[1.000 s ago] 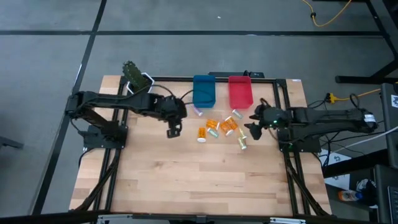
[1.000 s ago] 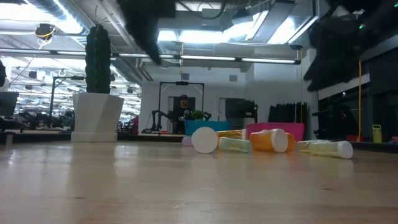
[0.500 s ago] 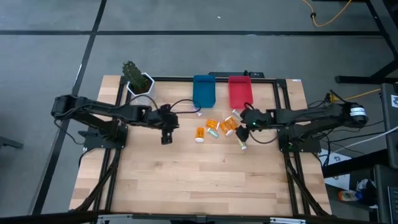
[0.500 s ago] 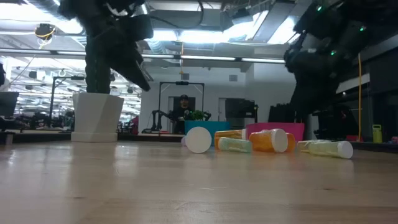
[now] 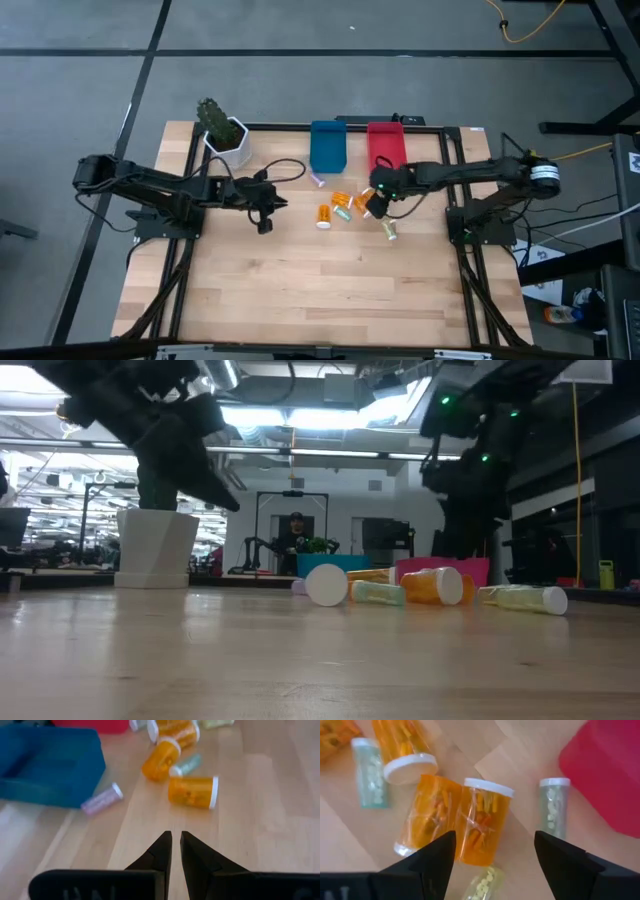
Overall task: Pick and place medicine bottles into bin by pill shape (circle, oval)
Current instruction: Put the large orange pill bottle into the red bin
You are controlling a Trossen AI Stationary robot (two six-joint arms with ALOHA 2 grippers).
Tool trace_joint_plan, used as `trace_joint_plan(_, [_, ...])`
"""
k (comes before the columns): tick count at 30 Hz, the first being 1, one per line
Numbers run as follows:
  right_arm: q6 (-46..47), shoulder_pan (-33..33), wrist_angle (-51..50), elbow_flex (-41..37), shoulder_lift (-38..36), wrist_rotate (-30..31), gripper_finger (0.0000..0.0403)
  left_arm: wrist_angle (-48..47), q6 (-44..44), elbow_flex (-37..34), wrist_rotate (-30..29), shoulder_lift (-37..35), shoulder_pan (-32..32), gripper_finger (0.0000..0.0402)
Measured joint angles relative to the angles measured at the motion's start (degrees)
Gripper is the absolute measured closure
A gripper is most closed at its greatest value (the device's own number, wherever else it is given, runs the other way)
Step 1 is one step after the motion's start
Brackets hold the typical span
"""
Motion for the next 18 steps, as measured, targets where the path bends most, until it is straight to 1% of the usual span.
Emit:
trace_joint_plan(4, [-1.18,-0.15,-1.8,3.08,4.69,-0.02,0.0132,0.09,-0.45,-3.05,-0.02,-1.32,0.28,0.0367])
trace_joint_plan(8, [-1.94,-0.58,-1.54,4.14,7.79,-1.21,0.0132,1.69,-2.25,-5.24,-0.06,-2.55,0.52,0.0367])
trace_joint_plan(18, [-1.7,-1.07,-0.83,4.18,10.92,-1.65,0.0132,3.71,-3.65,-5.95,-0.02,-3.52,0.44,0.0366])
